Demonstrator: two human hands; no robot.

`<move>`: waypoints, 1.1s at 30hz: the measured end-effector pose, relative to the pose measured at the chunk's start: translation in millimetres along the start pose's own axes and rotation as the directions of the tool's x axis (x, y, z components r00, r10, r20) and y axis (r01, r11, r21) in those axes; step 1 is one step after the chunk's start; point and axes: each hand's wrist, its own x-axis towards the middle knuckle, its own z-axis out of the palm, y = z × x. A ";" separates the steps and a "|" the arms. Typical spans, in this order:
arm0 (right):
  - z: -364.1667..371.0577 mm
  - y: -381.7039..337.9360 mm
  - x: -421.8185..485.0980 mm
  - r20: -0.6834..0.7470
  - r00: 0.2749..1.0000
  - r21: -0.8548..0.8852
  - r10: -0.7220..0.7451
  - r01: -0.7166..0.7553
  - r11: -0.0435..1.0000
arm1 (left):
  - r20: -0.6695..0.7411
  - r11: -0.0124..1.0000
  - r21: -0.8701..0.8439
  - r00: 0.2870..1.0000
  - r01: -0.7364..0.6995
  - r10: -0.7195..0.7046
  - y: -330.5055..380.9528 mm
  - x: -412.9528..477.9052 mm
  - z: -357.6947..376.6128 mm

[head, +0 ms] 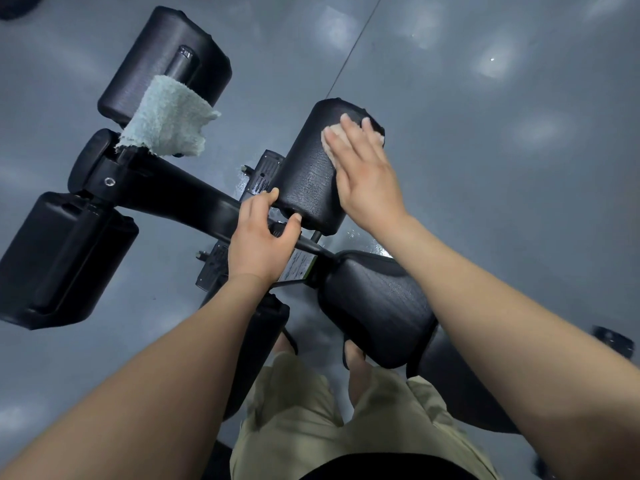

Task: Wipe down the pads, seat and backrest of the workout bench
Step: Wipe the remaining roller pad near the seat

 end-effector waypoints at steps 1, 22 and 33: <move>1.9 -1.2 -8.6 0.008 1.000 0.010 -0.011 0.011 1.000 | -0.001 1.000 0.001 1.000 0.001 -0.001 -0.3 0.0 -0.2; -51.9 -3.4 36.7 0.139 0.953 0.227 0.268 -0.294 0.928 | 0.032 0.999 0.010 0.999 0.032 -0.032 5.9 -4.6 -6.4; -37.4 -1.5 18.8 0.038 0.998 0.022 0.049 -0.050 0.999 | 0.028 1.000 0.006 0.999 0.026 -0.026 3.8 -3.3 -5.2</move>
